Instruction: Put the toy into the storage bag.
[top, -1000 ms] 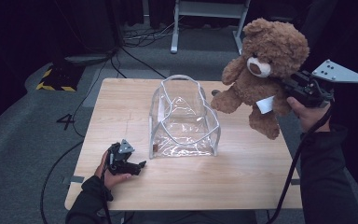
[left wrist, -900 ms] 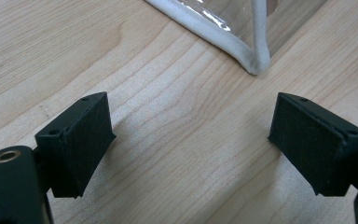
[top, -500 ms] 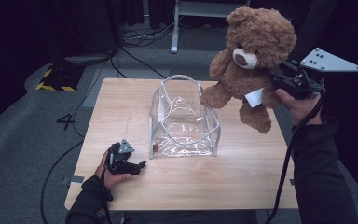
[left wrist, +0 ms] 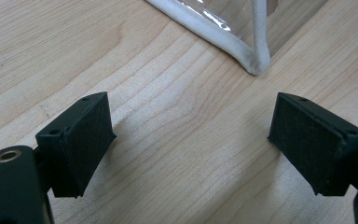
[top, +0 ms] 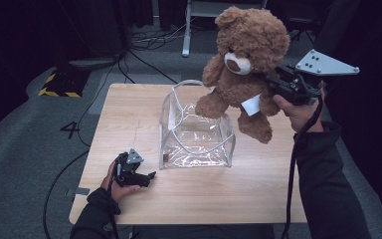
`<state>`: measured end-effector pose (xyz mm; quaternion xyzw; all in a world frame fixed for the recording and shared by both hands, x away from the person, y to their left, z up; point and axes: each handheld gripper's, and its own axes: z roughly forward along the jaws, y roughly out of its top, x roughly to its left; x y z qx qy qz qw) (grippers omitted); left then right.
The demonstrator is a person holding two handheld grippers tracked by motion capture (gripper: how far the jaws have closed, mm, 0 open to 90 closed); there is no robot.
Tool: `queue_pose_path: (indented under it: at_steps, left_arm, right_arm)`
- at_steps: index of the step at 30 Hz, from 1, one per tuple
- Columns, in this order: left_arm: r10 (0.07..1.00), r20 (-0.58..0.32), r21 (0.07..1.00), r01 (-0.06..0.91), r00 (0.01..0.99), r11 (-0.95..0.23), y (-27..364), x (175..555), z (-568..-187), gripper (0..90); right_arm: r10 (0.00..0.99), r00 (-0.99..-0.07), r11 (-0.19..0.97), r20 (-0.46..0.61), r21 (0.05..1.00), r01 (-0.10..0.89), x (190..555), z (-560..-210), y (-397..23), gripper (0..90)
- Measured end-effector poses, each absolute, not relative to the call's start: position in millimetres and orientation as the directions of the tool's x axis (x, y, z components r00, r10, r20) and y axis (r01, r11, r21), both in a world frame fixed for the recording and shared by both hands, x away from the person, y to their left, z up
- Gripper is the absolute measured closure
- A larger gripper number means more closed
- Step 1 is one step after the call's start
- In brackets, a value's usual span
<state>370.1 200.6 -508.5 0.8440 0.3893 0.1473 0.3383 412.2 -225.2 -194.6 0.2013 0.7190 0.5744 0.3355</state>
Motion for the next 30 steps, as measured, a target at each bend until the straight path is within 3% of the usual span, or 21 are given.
queue_pose_path:
  at_steps: [30]
  left_arm:
    - [0.757,-0.018,0.686,0.560,0.653,-0.465,200,370,-509,13.5]
  right_arm:
    - [0.627,-0.749,0.245,-0.214,0.967,-0.071,435,-205,-156,70.5]
